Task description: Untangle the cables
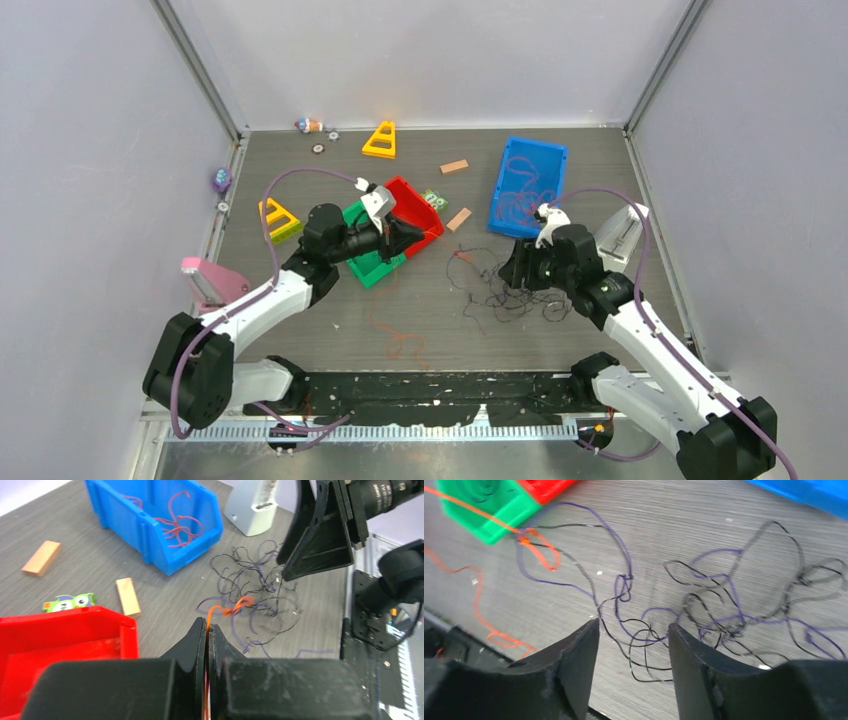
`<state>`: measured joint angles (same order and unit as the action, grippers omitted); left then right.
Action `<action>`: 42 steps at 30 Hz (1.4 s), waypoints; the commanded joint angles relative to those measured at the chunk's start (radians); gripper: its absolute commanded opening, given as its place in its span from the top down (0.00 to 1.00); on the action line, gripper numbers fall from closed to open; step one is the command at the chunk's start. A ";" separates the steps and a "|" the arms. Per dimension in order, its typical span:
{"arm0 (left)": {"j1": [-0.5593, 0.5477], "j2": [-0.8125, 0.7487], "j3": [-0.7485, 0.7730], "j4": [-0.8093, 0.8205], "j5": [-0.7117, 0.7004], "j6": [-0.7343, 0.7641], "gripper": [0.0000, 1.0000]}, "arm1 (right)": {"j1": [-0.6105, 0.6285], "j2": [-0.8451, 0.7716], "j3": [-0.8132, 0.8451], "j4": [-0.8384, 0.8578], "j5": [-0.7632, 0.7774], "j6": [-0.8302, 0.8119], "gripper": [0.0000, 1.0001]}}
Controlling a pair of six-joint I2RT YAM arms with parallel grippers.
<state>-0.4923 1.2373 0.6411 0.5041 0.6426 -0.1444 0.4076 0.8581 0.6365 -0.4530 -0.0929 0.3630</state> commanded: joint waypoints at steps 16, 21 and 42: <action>-0.035 0.008 0.091 -0.251 0.014 0.020 1.00 | 0.011 0.181 0.017 0.250 -0.274 -0.081 0.31; -0.035 0.003 0.088 -0.253 0.005 0.022 1.00 | 0.069 0.236 0.029 0.291 -0.275 -0.075 0.33; -0.171 0.094 0.232 -0.400 -0.064 0.244 0.48 | 0.102 0.245 0.123 0.211 -0.297 -0.083 0.95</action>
<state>-0.6193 1.2648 0.7525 0.1501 0.5640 -0.0059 0.5053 1.1336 0.7158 -0.2123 -0.3511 0.3019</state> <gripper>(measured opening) 0.586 0.068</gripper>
